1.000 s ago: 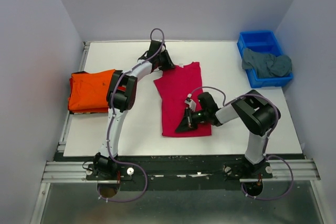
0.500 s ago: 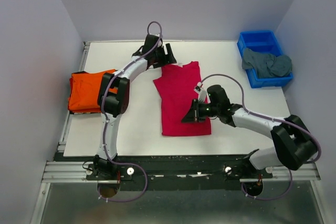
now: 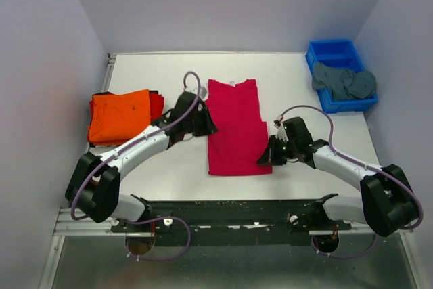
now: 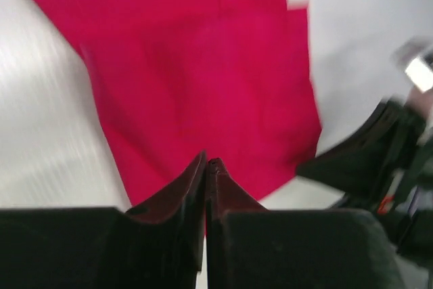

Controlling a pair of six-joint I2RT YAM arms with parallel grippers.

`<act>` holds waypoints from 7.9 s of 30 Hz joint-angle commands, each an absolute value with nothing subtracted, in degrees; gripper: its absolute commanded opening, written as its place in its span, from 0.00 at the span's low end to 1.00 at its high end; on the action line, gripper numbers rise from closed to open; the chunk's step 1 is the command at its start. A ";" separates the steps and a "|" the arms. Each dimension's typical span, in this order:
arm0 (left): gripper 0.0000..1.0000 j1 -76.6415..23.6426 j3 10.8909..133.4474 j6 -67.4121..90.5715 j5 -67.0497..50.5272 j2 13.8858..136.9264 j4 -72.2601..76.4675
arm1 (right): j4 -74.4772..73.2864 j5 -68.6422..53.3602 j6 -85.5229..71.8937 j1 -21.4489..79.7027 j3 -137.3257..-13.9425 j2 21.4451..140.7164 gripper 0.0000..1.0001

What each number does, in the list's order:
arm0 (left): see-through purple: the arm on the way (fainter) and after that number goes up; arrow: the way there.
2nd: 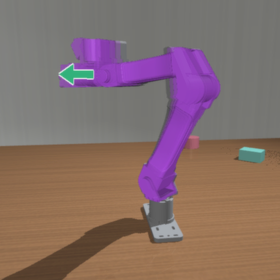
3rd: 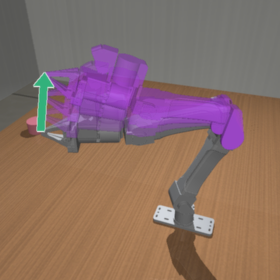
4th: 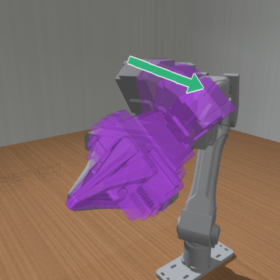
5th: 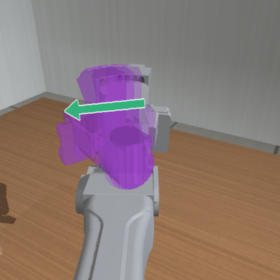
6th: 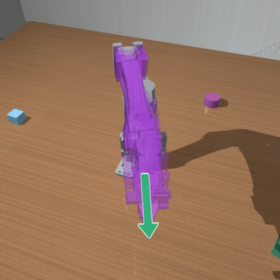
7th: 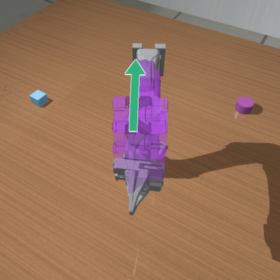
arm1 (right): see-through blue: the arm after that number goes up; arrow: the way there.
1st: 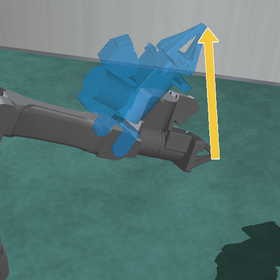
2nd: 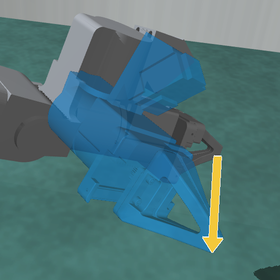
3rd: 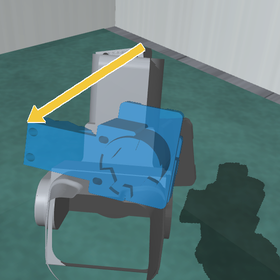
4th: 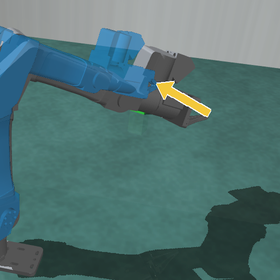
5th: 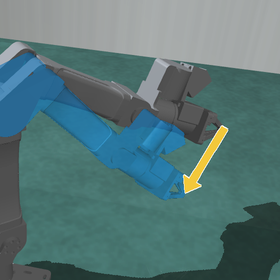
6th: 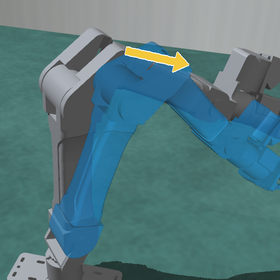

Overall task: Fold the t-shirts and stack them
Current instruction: Fold the long partially folded tshirt into a neat square

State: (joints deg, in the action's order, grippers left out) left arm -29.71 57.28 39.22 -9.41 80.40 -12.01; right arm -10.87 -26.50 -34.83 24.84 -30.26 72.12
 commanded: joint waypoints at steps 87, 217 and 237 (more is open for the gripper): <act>0.53 -42.36 32.88 52.82 1.41 70.58 -12.03 | -25.75 -17.40 -29.61 20.83 -33.77 67.42 0.44; 0.12 -16.26 109.87 42.45 -23.38 142.91 -7.83 | -39.11 -23.73 -28.56 10.72 -127.87 146.68 0.14; 0.00 -16.61 70.68 39.55 -24.44 113.92 26.28 | -7.65 -29.27 -26.28 12.48 -81.23 110.76 0.01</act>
State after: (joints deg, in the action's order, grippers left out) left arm -15.99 77.30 39.99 -23.99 120.84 17.06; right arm -15.59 -27.42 -25.71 11.49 -89.19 116.18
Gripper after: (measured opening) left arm 0.042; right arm 0.024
